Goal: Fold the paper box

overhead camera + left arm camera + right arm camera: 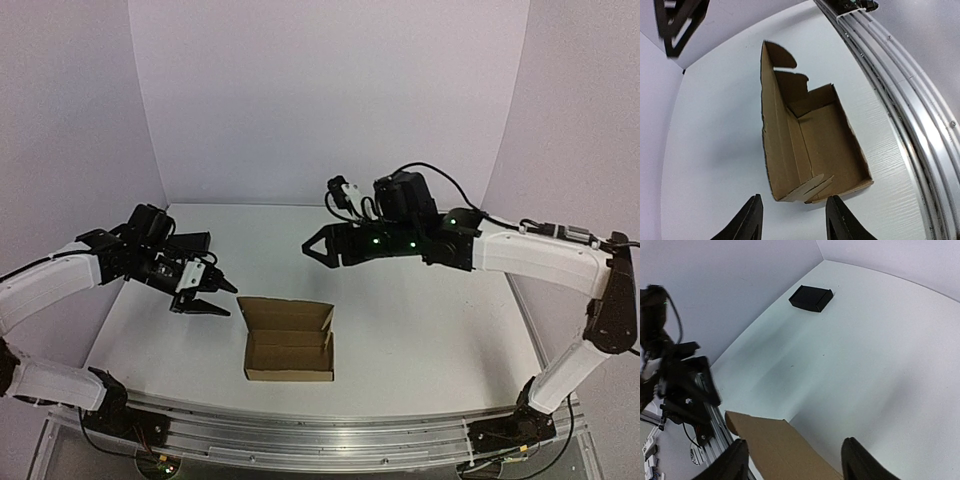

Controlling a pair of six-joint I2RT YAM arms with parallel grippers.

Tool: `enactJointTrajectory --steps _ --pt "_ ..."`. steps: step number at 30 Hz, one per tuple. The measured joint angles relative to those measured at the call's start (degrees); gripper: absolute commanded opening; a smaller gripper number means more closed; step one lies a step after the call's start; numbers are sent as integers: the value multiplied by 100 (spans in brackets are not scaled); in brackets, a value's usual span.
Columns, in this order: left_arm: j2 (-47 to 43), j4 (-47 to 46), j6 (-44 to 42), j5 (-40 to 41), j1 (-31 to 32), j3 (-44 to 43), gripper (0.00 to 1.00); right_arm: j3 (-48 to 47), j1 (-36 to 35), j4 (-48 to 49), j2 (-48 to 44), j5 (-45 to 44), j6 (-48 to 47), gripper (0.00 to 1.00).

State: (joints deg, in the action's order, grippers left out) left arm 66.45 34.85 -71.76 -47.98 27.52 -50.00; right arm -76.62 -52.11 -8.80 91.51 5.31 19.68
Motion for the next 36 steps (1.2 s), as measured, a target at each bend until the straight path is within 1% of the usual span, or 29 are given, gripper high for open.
enactJointTrajectory --steps 2,3,5,7,10,13,20,28,32,36 --pt "-483 337 -107 -156 96 -22 47 -626 -26 -354 456 -33 -128 46" --pt "-720 497 -165 -209 180 -10 48 -872 -42 -488 661 -35 -172 44" --pt "-1076 705 -257 -282 380 123 50 -1161 -99 -735 977 -35 -291 43" --pt "-1320 808 -284 -255 668 492 50 -1259 -177 -978 1171 -28 -333 41" --pt "-1322 825 -156 19 1063 1067 50 -1260 -361 -1319 1310 -23 -386 40" --pt "-1313 807 -38 279 1169 1440 50 -1231 -667 -1461 1341 -48 -497 42" --pt "-1431 533 29 558 1171 1776 49 -789 -1354 -1503 1341 -468 -670 42" --pt "-1370 213 199 794 1171 1943 49 -424 -1458 -1486 1464 -945 -834 40" --pt "-1350 123 276 827 1171 1943 52 -413 -1473 -1449 1680 -1065 -901 39" --pt "-1350 81 338 806 1171 1939 61 -346 -1538 -1384 1863 -1123 -916 39"
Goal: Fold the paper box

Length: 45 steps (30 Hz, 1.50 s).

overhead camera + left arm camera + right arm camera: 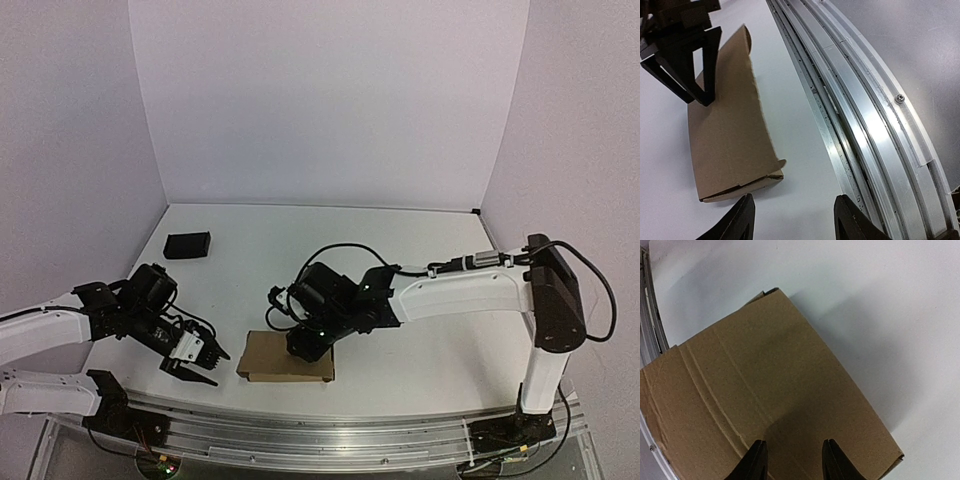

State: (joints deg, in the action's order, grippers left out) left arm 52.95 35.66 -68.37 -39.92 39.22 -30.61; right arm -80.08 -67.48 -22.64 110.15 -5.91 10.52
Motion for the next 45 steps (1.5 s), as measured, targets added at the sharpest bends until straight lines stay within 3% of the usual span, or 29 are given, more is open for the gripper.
enactJointTrajectory --steps 9,18,26,35,39,45 --pt "397 -99 101 -333 0 -127 76 177 -70 167 192 4 23 41" --pt "1528 -736 -1196 93 11 -123 86 239 -72 322 192 136 59 54" --pt "1843 -1103 -1991 139 11 -131 87 108 -25 234 -4 522 538 74" --pt "2116 -1387 -2941 272 11 -129 80 873 796 184 -1530 532 2130 85" --pt "2312 -1508 -3416 307 14 -117 73 1311 878 197 -1507 803 2595 90" --pt "2465 -1692 -3971 366 34 -82 72 1706 906 423 -1144 1361 3019 94"
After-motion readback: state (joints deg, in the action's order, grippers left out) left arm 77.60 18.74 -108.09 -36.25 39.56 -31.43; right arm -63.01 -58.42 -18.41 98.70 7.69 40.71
